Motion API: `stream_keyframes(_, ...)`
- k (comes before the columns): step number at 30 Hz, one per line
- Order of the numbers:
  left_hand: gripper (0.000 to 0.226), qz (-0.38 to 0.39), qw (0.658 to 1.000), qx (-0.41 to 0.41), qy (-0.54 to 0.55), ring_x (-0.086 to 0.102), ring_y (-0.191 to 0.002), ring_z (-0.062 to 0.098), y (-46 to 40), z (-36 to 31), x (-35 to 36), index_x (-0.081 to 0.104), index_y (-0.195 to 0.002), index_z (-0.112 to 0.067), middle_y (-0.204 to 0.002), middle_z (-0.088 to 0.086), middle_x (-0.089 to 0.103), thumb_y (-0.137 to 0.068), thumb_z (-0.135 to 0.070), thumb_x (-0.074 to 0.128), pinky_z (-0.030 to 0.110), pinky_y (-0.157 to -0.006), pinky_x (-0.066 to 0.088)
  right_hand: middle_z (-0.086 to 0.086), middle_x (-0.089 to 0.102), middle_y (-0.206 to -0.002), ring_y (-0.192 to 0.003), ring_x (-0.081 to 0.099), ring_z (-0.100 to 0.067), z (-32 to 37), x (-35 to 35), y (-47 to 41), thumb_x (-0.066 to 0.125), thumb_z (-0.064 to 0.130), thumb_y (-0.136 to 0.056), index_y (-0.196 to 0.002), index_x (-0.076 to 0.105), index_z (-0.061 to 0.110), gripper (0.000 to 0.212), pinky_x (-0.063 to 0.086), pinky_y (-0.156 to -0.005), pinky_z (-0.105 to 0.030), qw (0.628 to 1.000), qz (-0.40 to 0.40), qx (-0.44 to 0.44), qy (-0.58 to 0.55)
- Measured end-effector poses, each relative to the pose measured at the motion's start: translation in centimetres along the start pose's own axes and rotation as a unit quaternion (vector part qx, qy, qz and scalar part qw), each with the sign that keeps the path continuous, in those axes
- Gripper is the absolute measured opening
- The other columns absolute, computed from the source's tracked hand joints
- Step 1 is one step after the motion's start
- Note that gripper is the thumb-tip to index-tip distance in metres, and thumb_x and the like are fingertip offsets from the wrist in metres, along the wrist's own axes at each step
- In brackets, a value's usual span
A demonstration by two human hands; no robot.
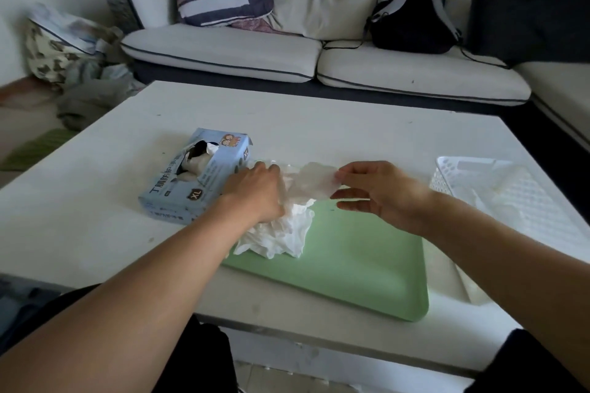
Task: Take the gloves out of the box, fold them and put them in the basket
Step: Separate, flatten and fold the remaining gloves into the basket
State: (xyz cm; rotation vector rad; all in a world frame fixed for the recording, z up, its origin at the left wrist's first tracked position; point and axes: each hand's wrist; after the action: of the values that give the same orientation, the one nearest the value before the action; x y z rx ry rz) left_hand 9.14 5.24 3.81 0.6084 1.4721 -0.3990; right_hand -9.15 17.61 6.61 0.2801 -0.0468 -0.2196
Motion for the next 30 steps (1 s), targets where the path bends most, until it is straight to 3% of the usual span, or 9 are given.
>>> stream_keyframes(6,0.058,0.031,0.998,-0.037,-0.04,0.039,-0.128,0.034,0.2,-0.7,-1.7,0.045,-0.127,-0.015,-0.135,0.01,0.039,-0.085,-0.047,0.07,0.045,-0.093,0.044,-0.009,0.068,-0.097,-0.085,0.069,-0.027,5.3,-5.6,2.4,0.053,0.016,-0.099,-0.109,0.065,0.005,0.019,0.06,-0.081,-0.04,0.978,-0.077,-0.086,-0.174)
stream_keyframes(9,0.07,-0.064,0.986,0.065,0.138,0.042,-0.125,0.02,1.0,-3.4,-3.7,0.051,-0.125,-0.024,-0.13,-0.001,0.041,-0.074,-0.067,0.072,0.038,-0.097,0.044,-0.016,0.071,-0.106,-0.089,0.071,-0.028,4.6,-5.9,3.0,0.052,0.015,-0.101,-0.116,0.064,-0.001,0.026,0.062,-0.081,-0.037,0.985,-0.045,-0.042,-0.163)
stream_keyframes(11,0.072,-0.043,0.914,0.136,0.379,0.054,-0.117,0.007,1.9,-5.7,-5.0,0.059,-0.115,-0.029,-0.122,-0.01,0.055,-0.062,-0.075,0.075,0.03,-0.096,0.048,-0.023,0.068,-0.12,-0.098,0.07,-0.032,4.0,-5.2,3.1,0.052,0.015,-0.101,-0.124,0.06,-0.007,0.032,0.062,-0.081,-0.035,0.987,-0.032,-0.019,-0.155)
stream_keyframes(13,0.075,0.017,0.853,0.166,0.494,0.063,-0.111,0.005,2.3,-7.7,-5.3,0.063,-0.116,-0.029,-0.117,-0.013,0.066,-0.055,-0.07,0.079,0.03,-0.094,0.054,-0.024,0.065,-0.125,-0.105,0.068,-0.034,3.8,-4.7,3.2,0.049,0.014,-0.102,-0.127,0.057,-0.01,0.035,0.061,-0.082,-0.034,0.989,-0.015,-0.012,-0.147)
stream_keyframes(18,0.038,-0.01,0.785,0.146,0.602,0.071,-0.099,0.017,1.2,-9.6,-4.7,0.068,-0.115,-0.017,-0.108,0.001,0.074,-0.081,-0.016,0.084,0.032,-0.091,0.057,-0.019,0.071,-0.117,-0.105,0.071,-0.028,3.9,-5.4,4.3,0.05,0.012,-0.102,-0.12,0.065,-0.006,0.029,0.059,-0.087,-0.032,0.995,0.02,-0.036,-0.092)
stream_keyframes(21,0.02,-0.005,0.732,0.101,0.673,0.069,-0.088,0.018,0.9,-9.5,-4.9,0.072,-0.101,-0.017,-0.096,0.004,0.074,-0.094,0.0,0.066,0.033,-0.084,0.056,-0.01,0.075,-0.101,-0.093,0.073,-0.02,4.0,-7.0,4.5,0.073,0.013,-0.088,-0.105,0.072,0.007,0.018,0.058,-0.081,-0.037,0.987,-0.099,-0.11,0.068)
stream_keyframes(23,0.021,0.036,0.69,0.075,0.719,0.07,-0.097,0.025,0.7,-9.0,-5.4,0.072,-0.108,-0.014,-0.105,0.009,0.075,-0.097,0.0,0.061,0.039,-0.091,0.055,-0.005,0.073,-0.107,-0.097,0.07,-0.014,3.9,-7.8,4.3,0.088,0.029,-0.072,-0.113,0.07,0.018,0.046,0.058,-0.086,-0.041,0.964,-0.16,-0.14,0.16)
stream_keyframes(26,0.031,0.119,0.65,0.093,0.745,0.071,-0.105,0.027,0.8,-8.2,-5.8,0.066,-0.126,-0.007,-0.119,0.013,0.073,-0.097,-0.002,0.058,0.039,-0.095,0.056,-0.003,0.069,-0.125,-0.118,0.065,-0.018,3.3,-7.9,4.4,0.085,0.044,-0.073,-0.13,0.063,0.022,0.064,0.048,-0.105,-0.041,0.989,-0.008,-0.082,0.121)
stream_keyframes(30,0.032,0.134,0.685,0.13,0.704,0.069,-0.111,0.024,0.8,-7.9,-5.4,0.065,-0.129,-0.009,-0.124,0.013,0.071,-0.098,-0.004,0.059,0.036,-0.096,0.056,-0.016,0.071,-0.117,-0.108,0.068,-0.026,2.8,-6.6,4.4,0.073,0.026,-0.086,-0.121,0.067,0.0,0.044,0.051,-0.103,-0.044,0.993,0.049,-0.071,0.085)
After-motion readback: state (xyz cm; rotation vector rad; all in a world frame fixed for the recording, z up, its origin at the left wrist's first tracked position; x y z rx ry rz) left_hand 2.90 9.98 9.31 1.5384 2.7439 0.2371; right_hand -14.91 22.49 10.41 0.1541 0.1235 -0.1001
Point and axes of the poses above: each hand's wrist, its own y-axis away from the middle knuckle, its own x-axis out of the palm, z = x × y
